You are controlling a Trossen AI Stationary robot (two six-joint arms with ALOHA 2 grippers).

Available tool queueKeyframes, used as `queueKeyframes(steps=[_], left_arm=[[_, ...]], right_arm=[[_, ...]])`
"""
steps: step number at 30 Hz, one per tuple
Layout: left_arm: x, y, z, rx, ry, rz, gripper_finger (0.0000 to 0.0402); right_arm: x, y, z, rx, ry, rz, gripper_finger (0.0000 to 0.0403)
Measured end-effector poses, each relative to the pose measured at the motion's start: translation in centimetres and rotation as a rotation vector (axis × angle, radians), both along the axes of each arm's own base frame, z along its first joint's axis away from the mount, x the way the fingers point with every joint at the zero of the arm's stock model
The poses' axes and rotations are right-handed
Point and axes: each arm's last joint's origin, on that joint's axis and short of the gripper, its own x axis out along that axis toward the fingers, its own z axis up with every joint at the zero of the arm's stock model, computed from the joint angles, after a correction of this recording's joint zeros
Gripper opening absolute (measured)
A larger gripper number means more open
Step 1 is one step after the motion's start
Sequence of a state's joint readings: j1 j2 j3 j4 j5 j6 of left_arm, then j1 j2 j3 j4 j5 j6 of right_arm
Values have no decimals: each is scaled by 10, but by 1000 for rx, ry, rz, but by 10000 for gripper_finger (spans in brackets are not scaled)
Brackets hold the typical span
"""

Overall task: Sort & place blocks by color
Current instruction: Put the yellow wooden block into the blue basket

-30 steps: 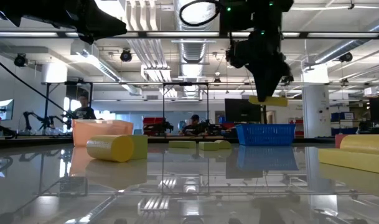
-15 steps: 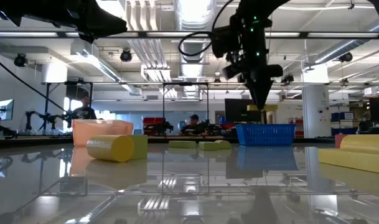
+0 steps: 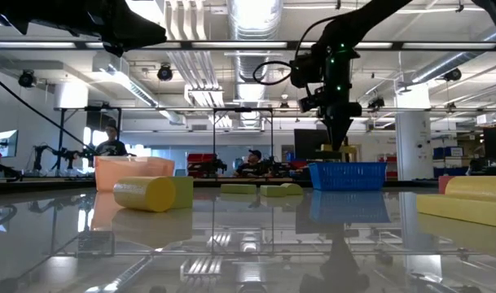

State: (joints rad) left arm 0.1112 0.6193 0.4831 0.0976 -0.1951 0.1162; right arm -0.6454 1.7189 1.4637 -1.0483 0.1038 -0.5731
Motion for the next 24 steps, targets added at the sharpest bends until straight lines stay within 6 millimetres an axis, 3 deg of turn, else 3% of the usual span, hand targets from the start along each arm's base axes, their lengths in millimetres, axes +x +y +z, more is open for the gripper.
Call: queueKeyframes(steps=[16,24], left_arm=[[0,0,0,0,1,0,144],[0,0,0,0,1,1,144]], right_arm=[[9,-13,-49,99,97,44,83],[8,-20,-61,117,117,46,83]])
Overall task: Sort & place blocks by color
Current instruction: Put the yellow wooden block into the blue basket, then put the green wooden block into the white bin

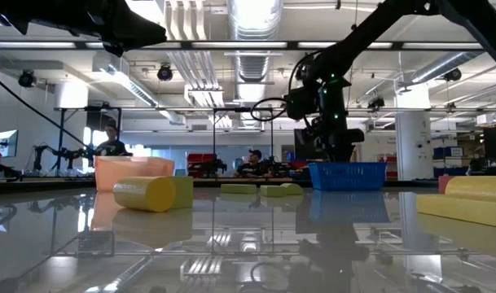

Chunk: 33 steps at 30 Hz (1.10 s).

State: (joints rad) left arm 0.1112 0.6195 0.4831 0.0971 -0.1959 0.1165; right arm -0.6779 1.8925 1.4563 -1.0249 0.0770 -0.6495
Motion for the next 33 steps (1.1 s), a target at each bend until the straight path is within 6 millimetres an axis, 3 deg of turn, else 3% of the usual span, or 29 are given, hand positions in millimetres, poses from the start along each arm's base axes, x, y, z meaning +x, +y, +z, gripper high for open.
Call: queueKeyframes(steps=[11,24,28,33], left_arm=[[0,0,0,0,1,0,144],[0,0,0,0,2,0,144],[0,0,0,0,2,0,144],[0,0,0,0,0,0,144]], right_arm=[[1,-3,-9,8,9,3,88],[0,-2,-2,-5,-1,-5,154],[-1,-1,8,-35,9,-18,158],[1,3,40,-63,-20,-81,149]])
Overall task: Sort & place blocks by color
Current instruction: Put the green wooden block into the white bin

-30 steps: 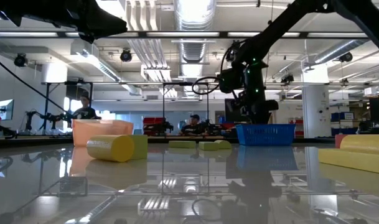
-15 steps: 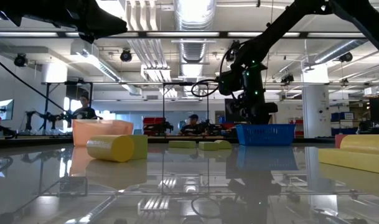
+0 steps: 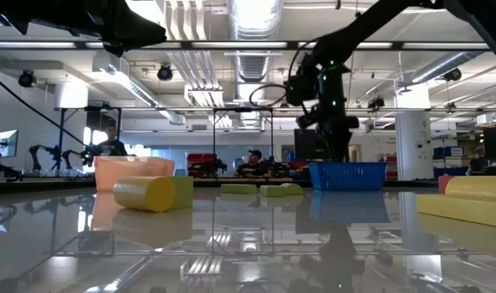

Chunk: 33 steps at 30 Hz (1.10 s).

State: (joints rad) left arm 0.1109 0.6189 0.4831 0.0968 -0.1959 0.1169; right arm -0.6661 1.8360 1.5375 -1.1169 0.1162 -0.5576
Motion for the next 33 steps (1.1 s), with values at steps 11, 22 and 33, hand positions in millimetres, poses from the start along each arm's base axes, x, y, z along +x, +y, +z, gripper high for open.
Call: queueKeyframes(steps=[11,22,33], left_arm=[[0,0,0,-4,-2,-1,144],[5,0,-3,-44,11,1,144],[44,3,13,-128,161,-57,144]], right_arm=[[8,45,70,-76,-263,-199,108],[34,131,59,-62,-619,-24,55],[22,191,49,-152,-990,194,44]])
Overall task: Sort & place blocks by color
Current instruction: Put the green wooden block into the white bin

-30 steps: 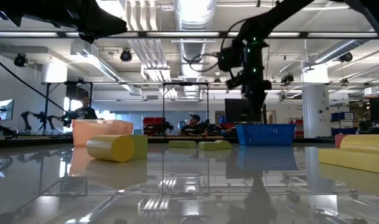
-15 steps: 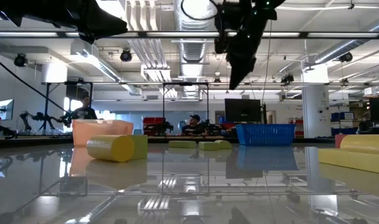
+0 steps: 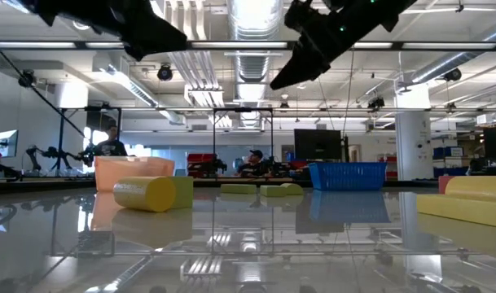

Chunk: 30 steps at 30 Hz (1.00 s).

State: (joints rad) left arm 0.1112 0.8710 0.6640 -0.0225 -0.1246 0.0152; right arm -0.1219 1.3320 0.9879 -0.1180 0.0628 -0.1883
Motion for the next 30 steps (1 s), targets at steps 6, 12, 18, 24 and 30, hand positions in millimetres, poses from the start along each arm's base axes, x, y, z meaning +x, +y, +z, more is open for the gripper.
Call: queueKeyframes(steps=[6,12,18,24,30], left_arm=[[33,3,16,-30,371,-35,136],[59,2,7,-15,745,-231,115],[86,8,-11,52,916,-346,105],[117,21,-24,90,968,-380,104],[140,38,-38,98,991,-374,104]], right_arm=[[-14,10,-5,-59,-127,52,43],[-25,13,-19,-124,-264,125,43],[-43,18,-22,-181,-402,257,43],[-61,20,-13,-214,-458,273,43],[-80,24,-8,-219,-509,344,43]])
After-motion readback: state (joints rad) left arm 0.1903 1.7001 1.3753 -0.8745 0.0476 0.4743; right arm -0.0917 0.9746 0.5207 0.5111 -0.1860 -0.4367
